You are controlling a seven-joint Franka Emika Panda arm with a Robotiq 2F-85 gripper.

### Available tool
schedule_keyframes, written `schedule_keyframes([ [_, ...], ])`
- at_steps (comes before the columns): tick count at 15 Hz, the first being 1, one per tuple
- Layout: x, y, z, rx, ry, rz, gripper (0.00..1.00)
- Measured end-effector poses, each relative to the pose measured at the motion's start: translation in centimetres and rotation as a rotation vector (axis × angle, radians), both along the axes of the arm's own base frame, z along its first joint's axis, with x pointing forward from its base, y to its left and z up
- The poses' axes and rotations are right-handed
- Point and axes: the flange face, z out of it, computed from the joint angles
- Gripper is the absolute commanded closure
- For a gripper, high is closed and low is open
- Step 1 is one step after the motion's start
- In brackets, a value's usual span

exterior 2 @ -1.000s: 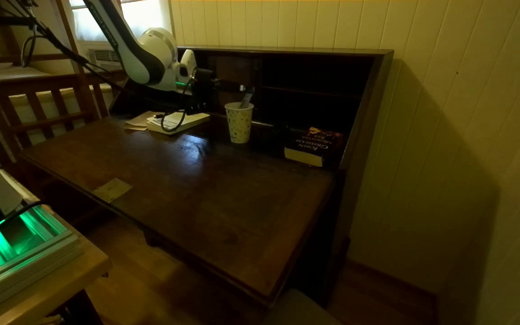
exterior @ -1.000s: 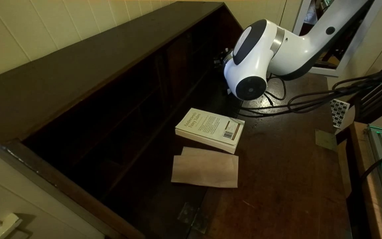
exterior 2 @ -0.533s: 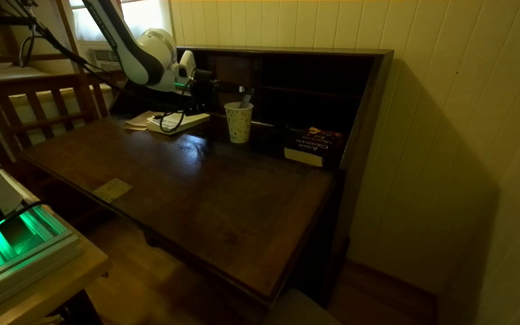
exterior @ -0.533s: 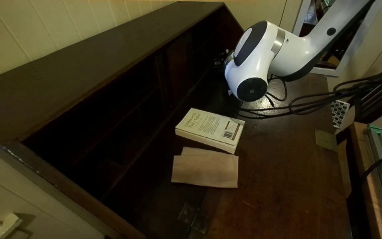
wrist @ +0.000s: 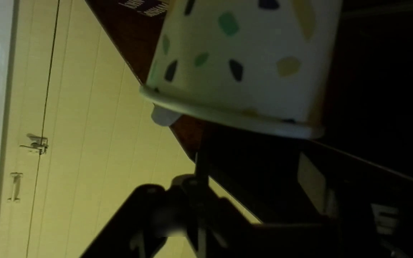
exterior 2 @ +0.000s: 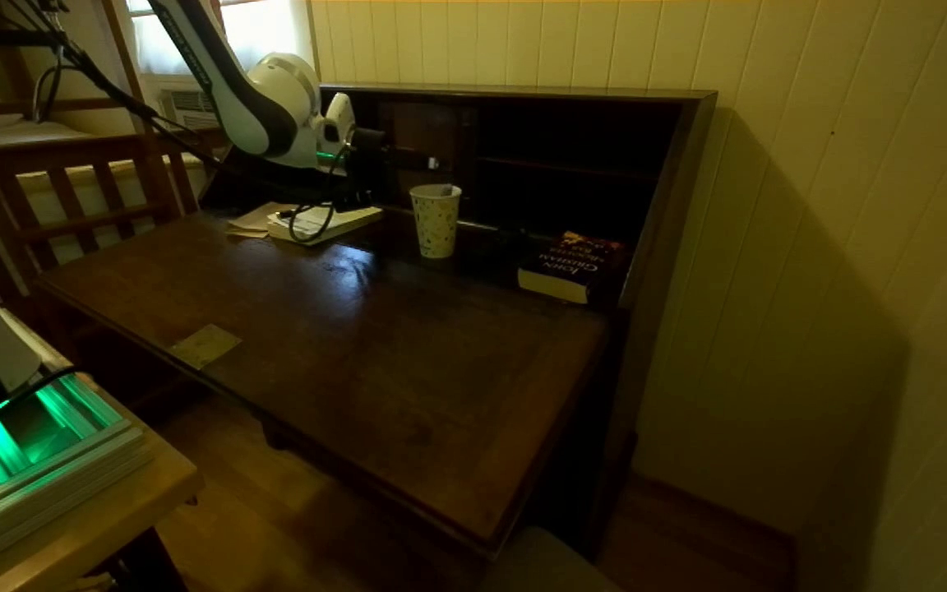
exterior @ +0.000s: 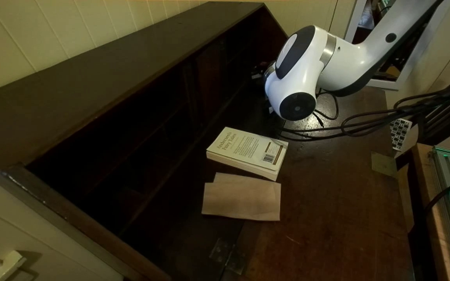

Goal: Pick up the marker and place it in the paper cup with the cap side down

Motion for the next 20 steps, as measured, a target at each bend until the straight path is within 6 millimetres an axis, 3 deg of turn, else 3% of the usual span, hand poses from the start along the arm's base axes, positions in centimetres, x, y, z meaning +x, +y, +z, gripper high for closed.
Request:
schedule_keyframes([
  [1, 0.0, 0.0, 0.0, 0.000, 0.000, 0.000, 0.00],
  [7, 0.1, 0.0, 0.6, 0.004, -0.020, -0.001, 0.00],
  [14, 0.4, -1.2, 3.5, 0.053, -0.072, -0.008, 0.00],
  [20, -0.1, -3.1, 6.0, 0.226, -0.066, 0.025, 0.00],
])
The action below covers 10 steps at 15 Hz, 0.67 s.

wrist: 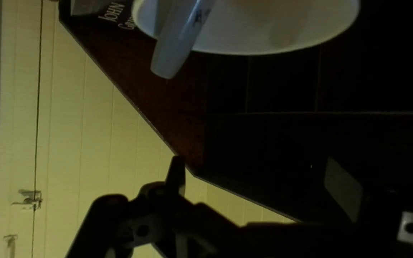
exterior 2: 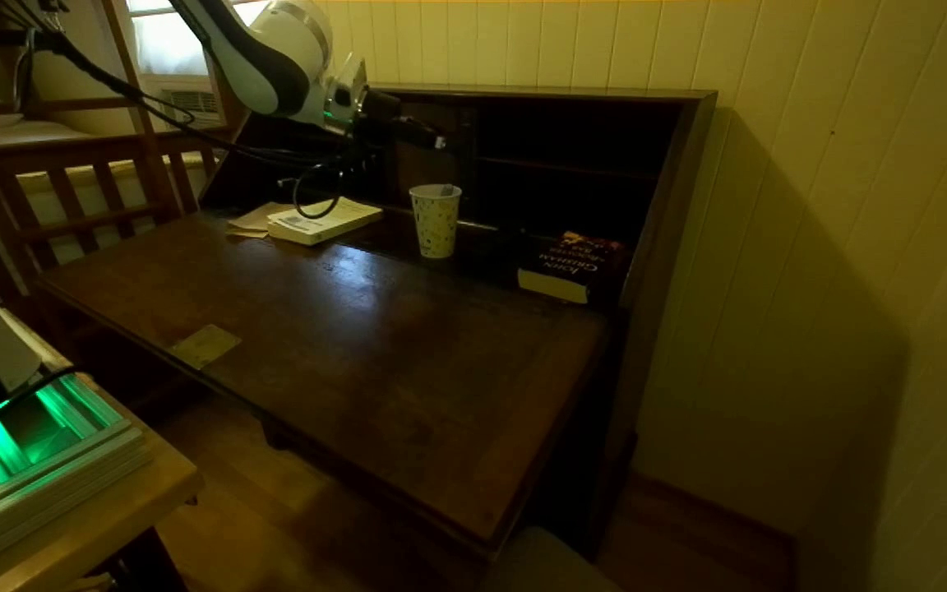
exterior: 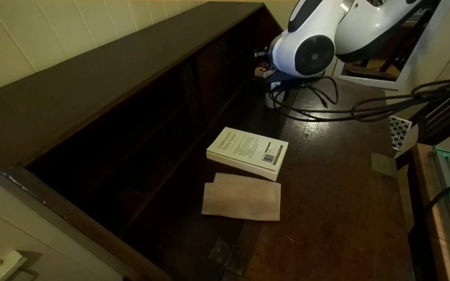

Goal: Pick up the marker and place it in the paper cup with the cap side down

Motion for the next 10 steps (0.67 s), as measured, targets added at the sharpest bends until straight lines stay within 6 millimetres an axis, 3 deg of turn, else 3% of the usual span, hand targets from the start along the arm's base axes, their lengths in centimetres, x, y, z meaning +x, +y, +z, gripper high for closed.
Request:
schedule_keyframes([
  [10, -1.7, -2.8, 4.4, 0.313, 0.046, 0.182, 0.00],
])
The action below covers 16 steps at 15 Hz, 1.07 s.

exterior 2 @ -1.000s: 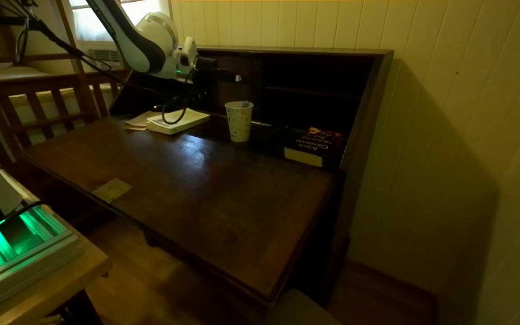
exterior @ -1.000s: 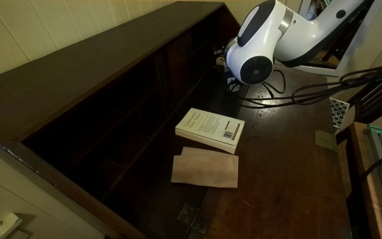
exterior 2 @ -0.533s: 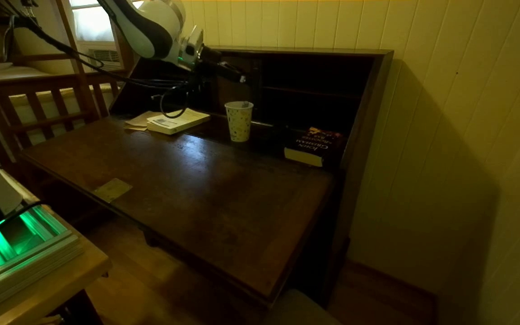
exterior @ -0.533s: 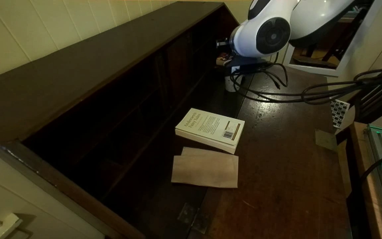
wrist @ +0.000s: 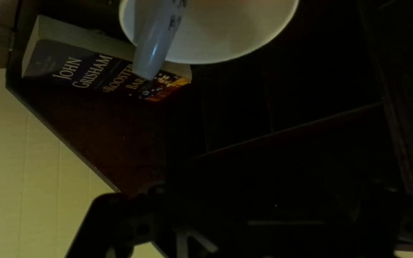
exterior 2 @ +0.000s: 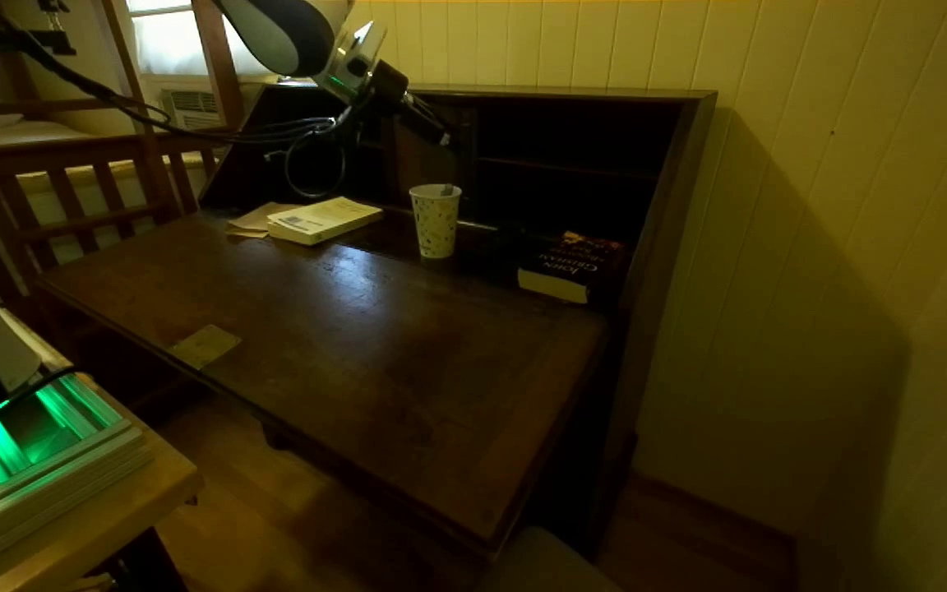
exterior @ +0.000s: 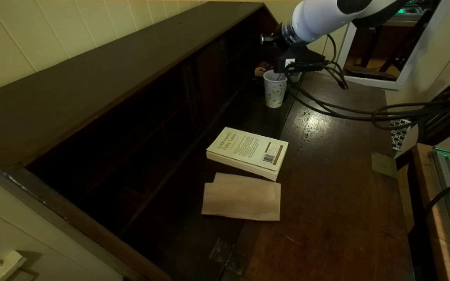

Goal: Pick up the marker and place it in the paper cup with the cap side down

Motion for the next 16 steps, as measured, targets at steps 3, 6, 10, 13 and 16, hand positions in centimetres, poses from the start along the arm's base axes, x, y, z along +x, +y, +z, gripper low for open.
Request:
schedule_keyframes([
  [3, -0.7, -0.7, 0.9, 0.062, 0.035, 0.075, 0.00],
  [6, -1.4, -1.6, 1.9, 0.114, 0.065, 0.138, 0.00],
  [10, -2.9, -3.0, 2.6, 0.163, 0.115, 0.209, 0.00],
  [13, -4.3, -4.4, 2.5, 0.181, 0.156, 0.241, 0.00],
  [16, -5.3, -5.8, 1.8, 0.185, 0.196, 0.257, 0.00],
])
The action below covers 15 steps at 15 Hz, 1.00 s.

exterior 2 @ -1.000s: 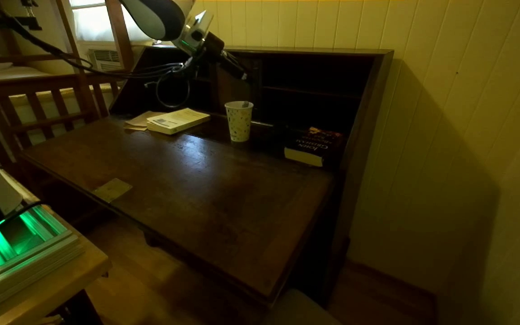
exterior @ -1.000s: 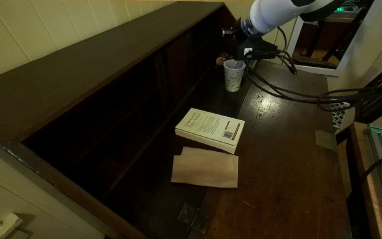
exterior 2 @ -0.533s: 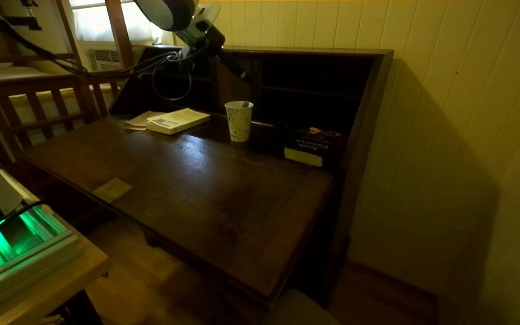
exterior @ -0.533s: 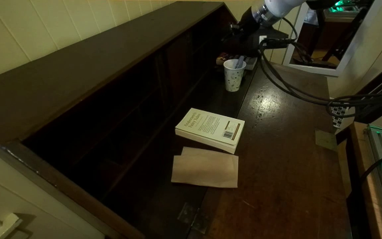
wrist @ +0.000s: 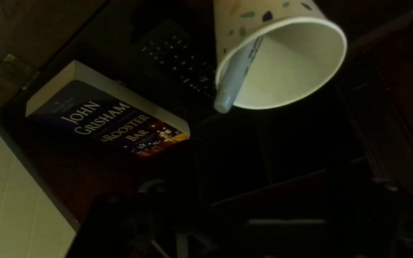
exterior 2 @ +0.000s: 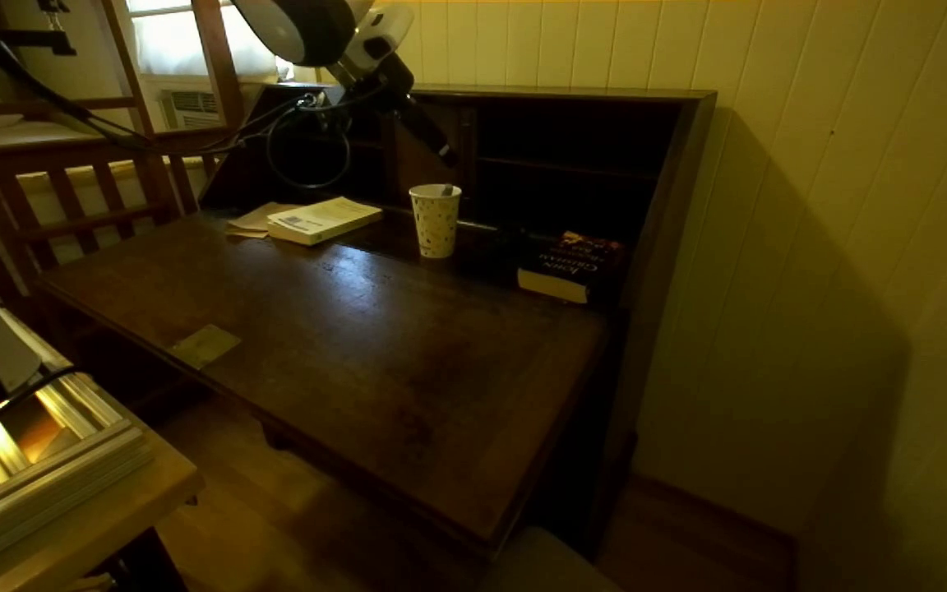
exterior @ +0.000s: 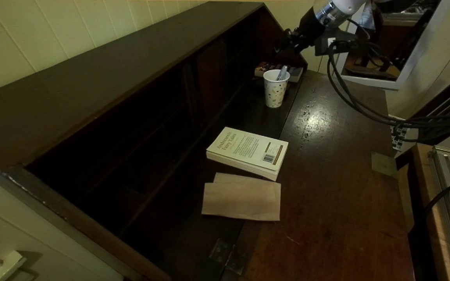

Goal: Pick up the marker and place it in the paper cup with the cap side down

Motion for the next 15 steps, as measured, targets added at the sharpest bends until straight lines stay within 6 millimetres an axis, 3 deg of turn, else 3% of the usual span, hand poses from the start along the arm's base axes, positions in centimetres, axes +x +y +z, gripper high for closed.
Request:
schedule_keyframes([
  [8, -0.9, -0.1, -2.4, -0.006, 0.075, 0.070, 0.00],
  [15, -0.9, -0.1, -2.6, -0.014, 0.086, 0.069, 0.00],
])
